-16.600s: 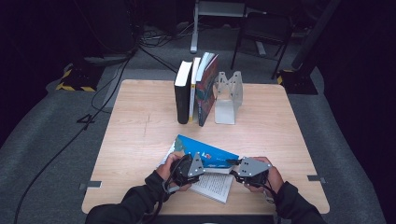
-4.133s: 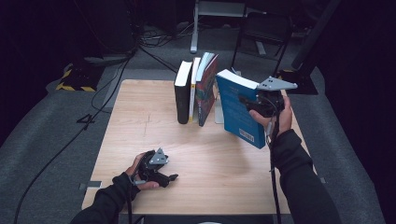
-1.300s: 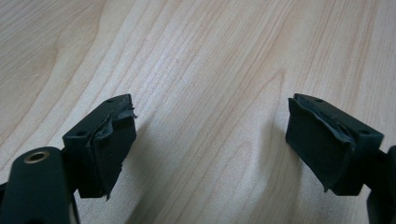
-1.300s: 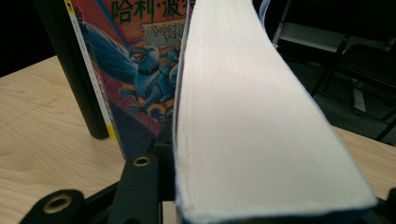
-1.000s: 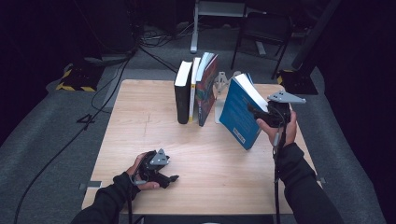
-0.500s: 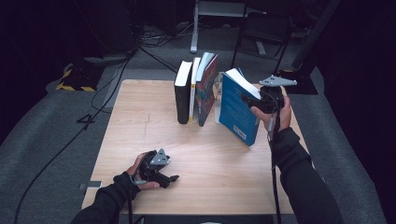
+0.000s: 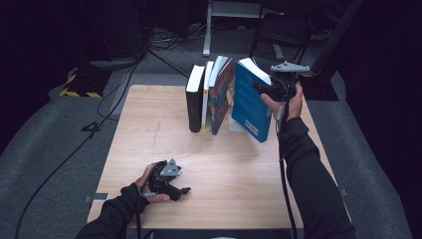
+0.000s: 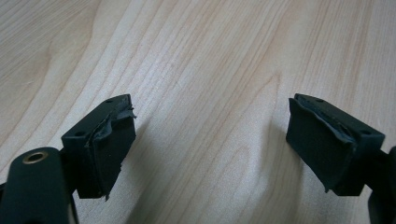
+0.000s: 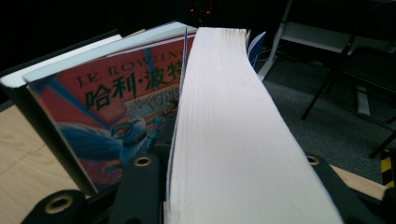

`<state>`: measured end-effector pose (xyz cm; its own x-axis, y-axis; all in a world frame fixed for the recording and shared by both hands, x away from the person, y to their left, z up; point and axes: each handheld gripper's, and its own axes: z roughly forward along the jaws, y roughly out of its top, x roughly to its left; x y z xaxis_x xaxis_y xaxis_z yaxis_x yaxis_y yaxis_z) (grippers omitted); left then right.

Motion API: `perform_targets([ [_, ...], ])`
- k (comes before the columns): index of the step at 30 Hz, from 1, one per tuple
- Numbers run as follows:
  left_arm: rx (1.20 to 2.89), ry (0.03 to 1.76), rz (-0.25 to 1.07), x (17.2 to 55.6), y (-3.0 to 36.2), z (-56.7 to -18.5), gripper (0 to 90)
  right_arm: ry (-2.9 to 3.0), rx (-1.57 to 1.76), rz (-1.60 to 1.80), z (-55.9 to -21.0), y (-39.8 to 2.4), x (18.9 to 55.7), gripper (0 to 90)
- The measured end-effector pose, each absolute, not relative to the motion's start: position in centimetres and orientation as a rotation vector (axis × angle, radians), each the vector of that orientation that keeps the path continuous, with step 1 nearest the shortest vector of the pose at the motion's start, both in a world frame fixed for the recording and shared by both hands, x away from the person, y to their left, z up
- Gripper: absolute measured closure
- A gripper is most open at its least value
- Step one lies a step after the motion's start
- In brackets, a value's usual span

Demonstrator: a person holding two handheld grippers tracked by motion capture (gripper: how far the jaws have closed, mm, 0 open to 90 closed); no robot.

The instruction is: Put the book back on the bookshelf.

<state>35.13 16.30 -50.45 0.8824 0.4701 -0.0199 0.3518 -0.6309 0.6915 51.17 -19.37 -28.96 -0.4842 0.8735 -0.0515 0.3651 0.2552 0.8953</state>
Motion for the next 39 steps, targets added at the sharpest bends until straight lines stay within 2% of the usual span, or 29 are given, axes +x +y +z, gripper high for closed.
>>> perform_targets([
  [9, 2.318, 0.578, 0.206, 35.1, 16.3, -50.4, 15.7, 1.931, 1.119, 1.167, -29.4, -17.8, 52.8, 60.7],
  [18, 2.316, 0.572, 0.202, 35.0, 16.3, -50.5, 15.7, 1.884, 1.152, 1.114, -31.3, -16.9, 52.9, 60.6],
  [39, 2.314, 0.572, 0.201, 35.0, 16.3, -50.5, 15.7, 1.828, 1.143, 1.216, -34.2, -19.5, 49.0, 59.0],
])
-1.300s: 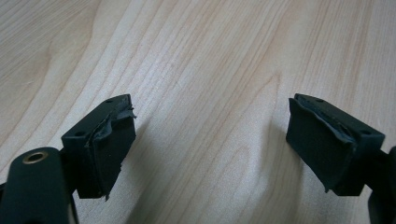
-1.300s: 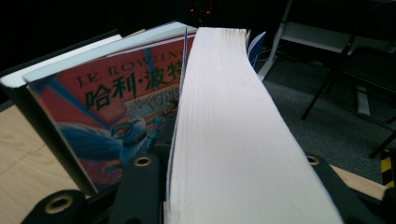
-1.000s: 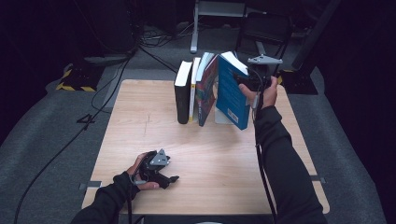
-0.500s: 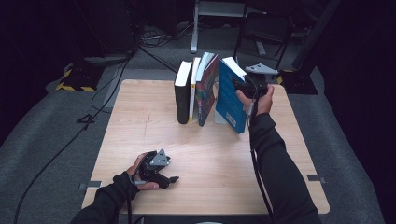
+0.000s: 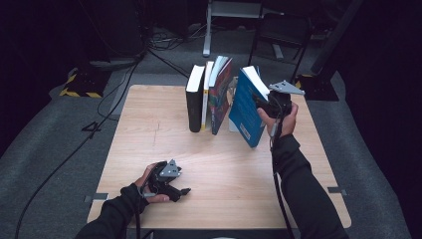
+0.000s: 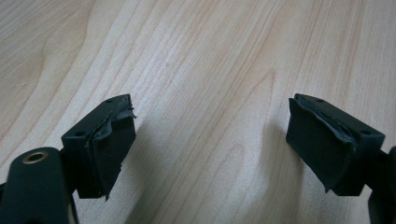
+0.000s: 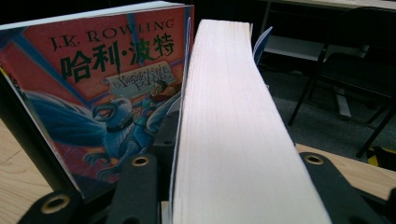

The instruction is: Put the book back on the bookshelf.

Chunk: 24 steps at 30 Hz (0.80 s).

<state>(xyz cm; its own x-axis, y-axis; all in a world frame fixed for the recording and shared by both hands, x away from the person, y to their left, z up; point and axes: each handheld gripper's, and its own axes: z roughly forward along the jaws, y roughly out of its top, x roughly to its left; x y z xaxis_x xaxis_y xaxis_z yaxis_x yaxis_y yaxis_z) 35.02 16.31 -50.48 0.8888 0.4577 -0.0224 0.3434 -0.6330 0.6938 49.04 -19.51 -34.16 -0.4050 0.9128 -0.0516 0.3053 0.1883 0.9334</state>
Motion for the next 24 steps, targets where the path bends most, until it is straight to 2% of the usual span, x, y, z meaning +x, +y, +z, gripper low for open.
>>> perform_targets([
  [8, 2.313, 0.574, 0.201, 35.0, 16.3, -50.5, 15.7, 1.835, 1.131, 1.172, -34.3, -19.5, 48.4, 54.4],
  [11, 2.314, 0.574, 0.202, 35.0, 16.3, -50.5, 15.7, 1.865, 1.161, 1.149, -34.8, -19.8, 48.5, 43.7],
  [13, 2.314, 0.574, 0.203, 35.0, 16.3, -50.5, 15.8, 1.876, 1.17, 1.153, -35.5, -20.2, 48.2, 40.9],
  [21, 2.314, 0.574, 0.203, 35.0, 16.3, -50.5, 15.7, 1.922, 1.163, 1.141, -38.6, -20.1, 47.9, 57.1],
  [24, 2.314, 0.574, 0.202, 35.0, 16.3, -50.5, 15.7, 1.891, 1.171, 1.159, -38.9, -19.9, 48.0, 58.8],
])
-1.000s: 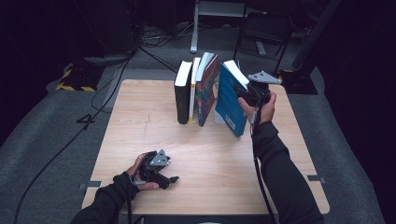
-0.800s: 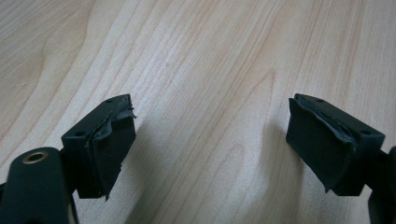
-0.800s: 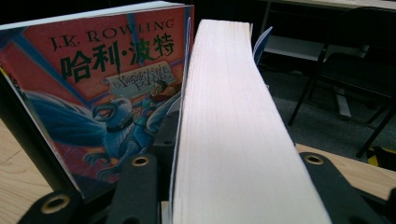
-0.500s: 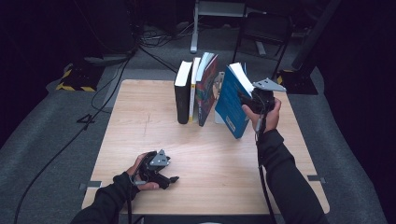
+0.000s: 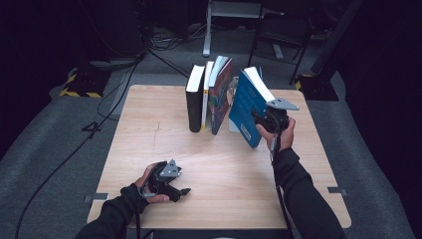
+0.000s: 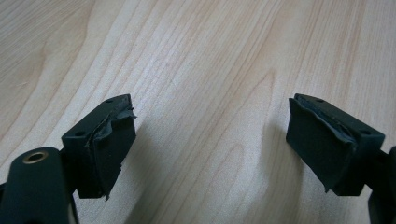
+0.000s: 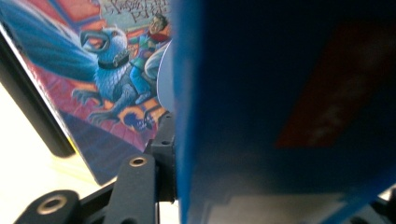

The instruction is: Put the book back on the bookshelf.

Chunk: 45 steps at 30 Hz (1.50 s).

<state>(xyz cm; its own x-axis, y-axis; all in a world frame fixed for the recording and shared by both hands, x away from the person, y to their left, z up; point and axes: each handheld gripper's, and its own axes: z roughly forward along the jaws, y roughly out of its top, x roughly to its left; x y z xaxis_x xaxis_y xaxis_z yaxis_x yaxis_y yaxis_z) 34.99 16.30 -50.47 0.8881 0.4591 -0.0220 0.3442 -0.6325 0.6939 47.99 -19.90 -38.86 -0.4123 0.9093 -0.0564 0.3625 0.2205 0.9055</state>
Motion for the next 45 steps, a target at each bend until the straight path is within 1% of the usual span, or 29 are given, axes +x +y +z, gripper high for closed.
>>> perform_targets([
  [8, 2.314, 0.571, 0.2, 35.0, 16.3, -50.5, 15.7, 1.799, 1.208, 1.164, -39.3, -18.6, 48.7, 60.3],
  [12, 2.315, 0.57, 0.2, 35.0, 16.3, -50.5, 15.7, 1.792, 1.209, 1.147, -39.3, -17.6, 49.1, 59.9],
  [16, 2.314, 0.57, 0.201, 35.0, 16.3, -50.5, 15.7, 1.789, 1.214, 1.152, -39.4, -17.7, 49.1, 59.0],
  [17, 2.314, 0.57, 0.201, 35.0, 16.3, -50.5, 15.7, 1.79, 1.217, 1.165, -39.4, -17.9, 49.1, 58.1],
  [18, 2.315, 0.57, 0.201, 35.0, 16.3, -50.5, 15.7, 1.808, 1.21, 1.178, -39.5, -18.0, 48.9, 53.2],
  [20, 2.314, 0.57, 0.201, 35.0, 16.3, -50.5, 15.7, 1.82, 1.198, 1.167, -39.5, -18.1, 48.8, 52.1],
  [22, 2.314, 0.569, 0.201, 35.0, 16.3, -50.5, 15.7, 1.837, 1.188, 1.152, -39.7, -18.3, 48.4, 47.7],
  [28, 2.314, 0.571, 0.202, 35.0, 16.3, -50.5, 15.7, 1.89, 1.184, 1.144, -40.6, -19.4, 47.5, 46.9],
  [29, 2.314, 0.571, 0.202, 35.0, 16.3, -50.5, 15.7, 1.917, 1.178, 1.14, -41.5, -19.7, 47.0, 46.8],
  [30, 2.314, 0.571, 0.202, 35.0, 16.3, -50.5, 15.7, 1.917, 1.178, 1.14, -41.5, -19.7, 47.0, 46.8],
  [31, 2.314, 0.572, 0.202, 35.0, 16.3, -50.5, 15.7, 1.95, 1.158, 1.109, -42.5, -19.9, 46.4, 50.4],
  [32, 2.314, 0.572, 0.202, 35.0, 16.3, -50.5, 15.7, 1.95, 1.158, 1.109, -42.5, -19.9, 46.4, 50.4],
  [34, 2.313, 0.572, 0.202, 35.0, 16.3, -50.5, 15.7, 1.991, 1.148, 1.088, -43.4, -20.1, 46.4, 56.9],
  [35, 2.314, 0.572, 0.202, 35.0, 16.3, -50.5, 15.7, 2.003, 1.143, 1.088, -43.8, -20.2, 46.4, 58.0],
  [45, 2.314, 0.572, 0.202, 35.0, 16.3, -50.5, 15.7, 1.952, 1.185, 1.107, -44.3, -19.4, 46.7, 61.0],
])
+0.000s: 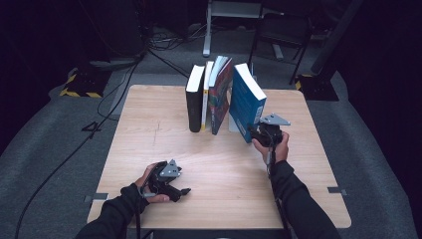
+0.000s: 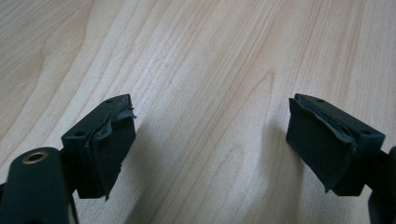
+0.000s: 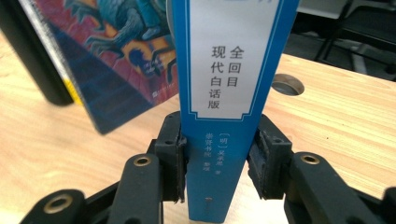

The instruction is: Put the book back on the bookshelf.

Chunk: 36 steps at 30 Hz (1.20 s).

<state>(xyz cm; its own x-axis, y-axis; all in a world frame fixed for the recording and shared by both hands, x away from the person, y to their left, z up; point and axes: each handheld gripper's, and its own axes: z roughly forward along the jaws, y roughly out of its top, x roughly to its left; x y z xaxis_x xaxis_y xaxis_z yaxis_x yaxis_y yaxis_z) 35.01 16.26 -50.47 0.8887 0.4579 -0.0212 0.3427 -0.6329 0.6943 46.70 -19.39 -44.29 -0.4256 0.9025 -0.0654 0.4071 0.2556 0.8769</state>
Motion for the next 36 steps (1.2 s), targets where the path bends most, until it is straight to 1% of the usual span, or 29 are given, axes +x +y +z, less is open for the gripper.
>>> perform_targets([
  [8, 2.313, 0.572, 0.199, 35.0, 16.2, -50.5, 15.7, 1.842, 1.282, 1.085, -44.5, -17.4, 47.5, 61.2],
  [16, 2.315, 0.57, 0.2, 35.0, 16.2, -50.5, 15.7, 1.815, 1.286, 1.076, -44.6, -15.1, 47.6, 60.7],
  [27, 2.316, 0.568, 0.2, 35.0, 16.2, -50.5, 15.7, 1.81, 1.256, 1.07, -44.7, -14.8, 48.2, 60.4],
  [31, 2.314, 0.569, 0.2, 35.0, 16.2, -50.5, 15.7, 1.825, 1.251, 1.075, -44.7, -14.7, 48.2, 57.9],
  [35, 2.316, 0.568, 0.2, 35.0, 16.2, -50.5, 15.7, 1.845, 1.252, 1.123, -44.5, -15.1, 48.0, 52.0],
  [36, 2.315, 0.567, 0.2, 35.0, 16.2, -50.5, 15.7, 1.862, 1.242, 1.122, -44.4, -15.2, 47.9, 52.2],
])
